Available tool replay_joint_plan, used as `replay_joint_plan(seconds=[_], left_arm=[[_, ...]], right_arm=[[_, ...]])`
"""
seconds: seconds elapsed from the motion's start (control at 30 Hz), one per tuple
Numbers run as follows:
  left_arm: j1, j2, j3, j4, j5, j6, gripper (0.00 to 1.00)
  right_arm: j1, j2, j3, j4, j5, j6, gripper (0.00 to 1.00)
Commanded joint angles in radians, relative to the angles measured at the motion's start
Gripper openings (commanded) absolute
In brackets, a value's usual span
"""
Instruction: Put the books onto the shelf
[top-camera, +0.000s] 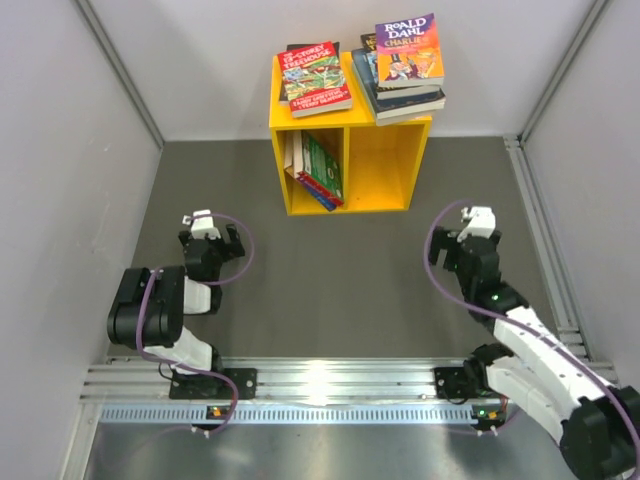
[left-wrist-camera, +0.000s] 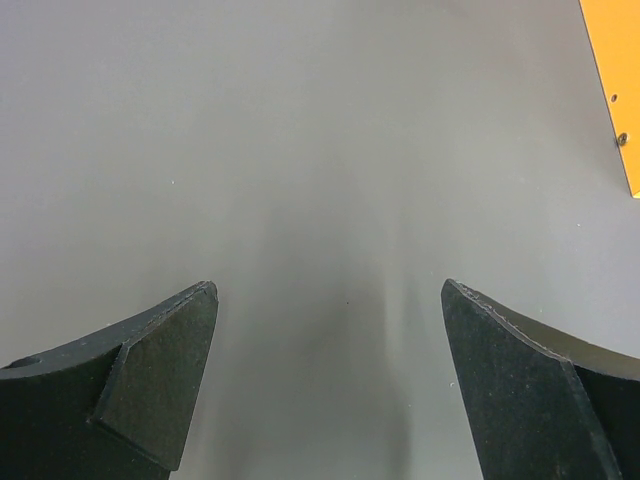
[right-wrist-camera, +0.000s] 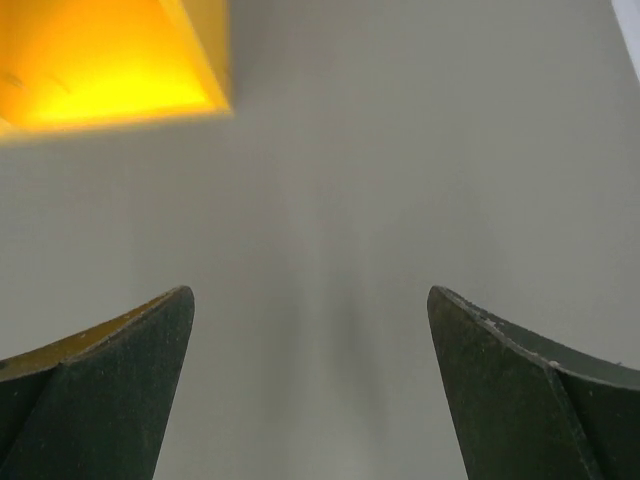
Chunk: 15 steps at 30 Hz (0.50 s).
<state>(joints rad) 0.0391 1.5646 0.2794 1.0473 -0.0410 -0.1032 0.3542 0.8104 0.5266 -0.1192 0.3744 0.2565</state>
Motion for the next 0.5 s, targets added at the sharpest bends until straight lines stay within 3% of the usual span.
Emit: replay_joint_plan(seconds=[0.0, 0.07, 0.13, 0.3, 0.37, 0.47], left_arm=[[-0.002, -0.001, 0.011, 0.080, 0.003, 0.007, 0.99], [-0.002, -0.001, 0.014, 0.076, 0.022, 0.019, 0.99], [-0.002, 0.002, 0.038, 0.031, 0.079, 0.040, 0.99], [-0.013, 0.003, 0.041, 0.031, 0.081, 0.051, 0.99], [-0.013, 0.003, 0.041, 0.031, 0.081, 0.051, 0.99], [-0.012, 0.003, 0.041, 0.031, 0.079, 0.051, 0.99]], right_arm=[[-0.066, 0.010, -0.190, 0.565, -0.008, -0.263, 1.00], [-0.083, 0.109, -0.224, 0.704, 0.035, -0.206, 1.00], [-0.107, 0.186, -0.264, 0.798, -0.009, -0.293, 1.00], [-0.190, 0.429, -0.315, 1.155, -0.061, -0.286, 1.00], [-0.219, 0.479, -0.301, 1.171, -0.130, -0.336, 1.00], [-0.292, 0.611, -0.332, 1.354, -0.296, -0.327, 1.00]])
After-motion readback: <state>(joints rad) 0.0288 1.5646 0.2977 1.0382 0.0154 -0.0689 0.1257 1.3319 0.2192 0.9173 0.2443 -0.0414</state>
